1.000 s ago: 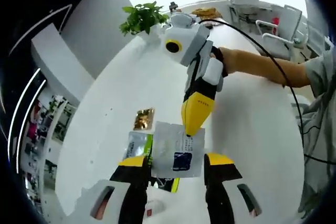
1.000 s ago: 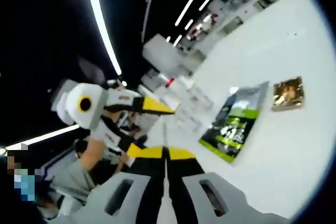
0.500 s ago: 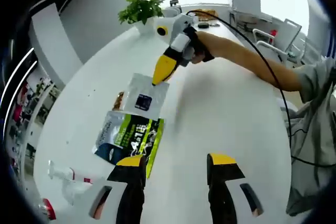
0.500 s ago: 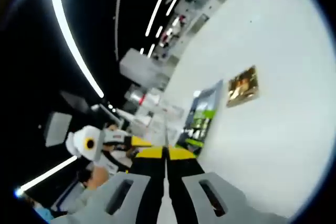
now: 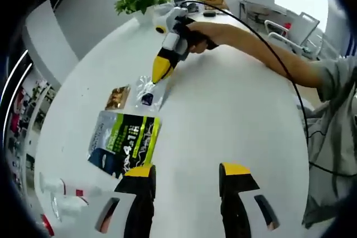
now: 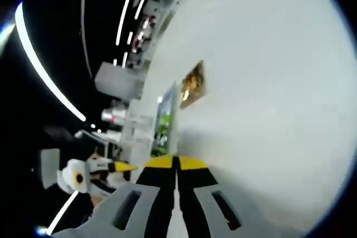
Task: Arrange the skincare products in the storage area until every visible bottle or jar stands upright without overlapping.
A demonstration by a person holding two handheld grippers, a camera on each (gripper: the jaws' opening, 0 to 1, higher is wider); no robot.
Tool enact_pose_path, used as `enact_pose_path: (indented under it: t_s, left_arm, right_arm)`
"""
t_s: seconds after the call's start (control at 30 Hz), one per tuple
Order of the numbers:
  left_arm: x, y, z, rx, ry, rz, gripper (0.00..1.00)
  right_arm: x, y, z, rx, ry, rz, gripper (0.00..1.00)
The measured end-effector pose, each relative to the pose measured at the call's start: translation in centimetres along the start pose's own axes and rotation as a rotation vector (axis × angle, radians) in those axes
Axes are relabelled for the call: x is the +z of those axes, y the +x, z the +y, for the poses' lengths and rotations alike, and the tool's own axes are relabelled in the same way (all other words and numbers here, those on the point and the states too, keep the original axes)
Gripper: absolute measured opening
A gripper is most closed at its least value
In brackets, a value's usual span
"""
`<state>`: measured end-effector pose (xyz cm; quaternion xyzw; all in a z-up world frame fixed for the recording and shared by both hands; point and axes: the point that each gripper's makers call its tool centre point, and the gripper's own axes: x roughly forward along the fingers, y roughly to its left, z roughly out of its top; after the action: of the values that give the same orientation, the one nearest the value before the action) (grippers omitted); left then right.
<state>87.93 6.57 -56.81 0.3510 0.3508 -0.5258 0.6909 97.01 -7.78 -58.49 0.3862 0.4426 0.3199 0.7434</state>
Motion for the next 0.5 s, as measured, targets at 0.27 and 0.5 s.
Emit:
enact_pose_path:
  t_s: [0.27, 0.5]
  left_arm:
    - [0.2, 0.4, -0.4, -0.008, 0.029, 0.003, 0.46]
    - [0.4, 0.3, -0.5, -0.016, 0.010, -0.016, 0.45]
  right_arm:
    - [1.0, 0.2, -1.0, -0.032, -0.025, -0.009, 0.00]
    - [0.9, 0.1, 0.1, -0.031, -0.109, -0.079, 0.13]
